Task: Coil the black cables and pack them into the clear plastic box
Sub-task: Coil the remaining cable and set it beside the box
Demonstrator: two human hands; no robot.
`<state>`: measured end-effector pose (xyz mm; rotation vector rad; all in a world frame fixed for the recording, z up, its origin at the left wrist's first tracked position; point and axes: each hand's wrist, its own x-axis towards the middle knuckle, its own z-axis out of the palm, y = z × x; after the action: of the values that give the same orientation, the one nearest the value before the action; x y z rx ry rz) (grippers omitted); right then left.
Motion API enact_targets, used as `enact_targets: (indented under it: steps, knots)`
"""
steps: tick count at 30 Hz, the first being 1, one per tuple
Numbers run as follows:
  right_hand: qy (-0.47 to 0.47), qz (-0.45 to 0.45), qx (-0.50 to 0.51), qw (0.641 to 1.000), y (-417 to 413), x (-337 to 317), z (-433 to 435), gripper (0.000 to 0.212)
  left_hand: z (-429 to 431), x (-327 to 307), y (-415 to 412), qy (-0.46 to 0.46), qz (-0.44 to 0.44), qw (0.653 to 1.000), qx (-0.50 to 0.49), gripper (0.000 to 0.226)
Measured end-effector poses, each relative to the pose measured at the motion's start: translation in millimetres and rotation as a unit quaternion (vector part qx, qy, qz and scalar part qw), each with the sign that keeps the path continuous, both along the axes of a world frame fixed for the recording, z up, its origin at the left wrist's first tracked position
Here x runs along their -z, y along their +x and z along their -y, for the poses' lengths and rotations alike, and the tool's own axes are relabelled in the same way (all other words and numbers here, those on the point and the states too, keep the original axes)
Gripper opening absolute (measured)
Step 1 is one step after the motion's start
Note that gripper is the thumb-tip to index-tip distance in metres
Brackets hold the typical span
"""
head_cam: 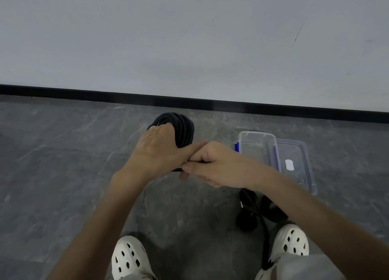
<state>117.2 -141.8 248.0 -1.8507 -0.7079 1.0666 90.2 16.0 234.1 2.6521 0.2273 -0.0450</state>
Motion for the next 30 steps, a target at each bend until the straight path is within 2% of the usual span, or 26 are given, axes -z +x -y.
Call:
enact_targets:
  steps: [4, 6, 9, 13, 18, 23, 27, 30]
  knots:
    - [0.018, -0.081, 0.011, 0.996, 12, -12, 10, 0.026, -9, -1, -1, -0.074, -0.041, 0.995, 0.045, 0.113]
    - [0.028, -0.114, 0.015, 0.993, 19, -16, 15, 0.021, -12, 1, 1, -0.113, -0.052, 0.988, 0.09, 0.119]
    - [0.057, -0.185, 0.031, 0.981, 24, -16, 19, 0.025, -16, 6, 2, -0.137, -0.071, 0.978, 0.143, 0.115]
    - [0.049, -0.187, 0.012, 0.981, 25, -14, 21, 0.021, -20, 12, -1, -0.132, -0.093, 0.981, 0.106, 0.097]
    - [0.055, -0.187, 0.02, 0.981, 25, -16, 23, 0.021, -15, 14, -1, -0.054, -0.091, 0.991, 0.087, 0.049]
    - [0.111, -0.207, 0.053, 0.971, 27, -19, 23, 0.012, -17, 18, 2, -0.067, -0.077, 0.994, 0.043, 0.054]
    - [0.173, -0.286, 0.065, 0.94, 31, -14, 22, 0.028, -18, 24, 4, -0.076, -0.073, 0.993, 0.06, 0.057]
    - [0.199, -0.32, 0.07, 0.924, 34, -7, 19, 0.031, -13, 21, 4, -0.097, -0.071, 0.989, 0.083, 0.058]
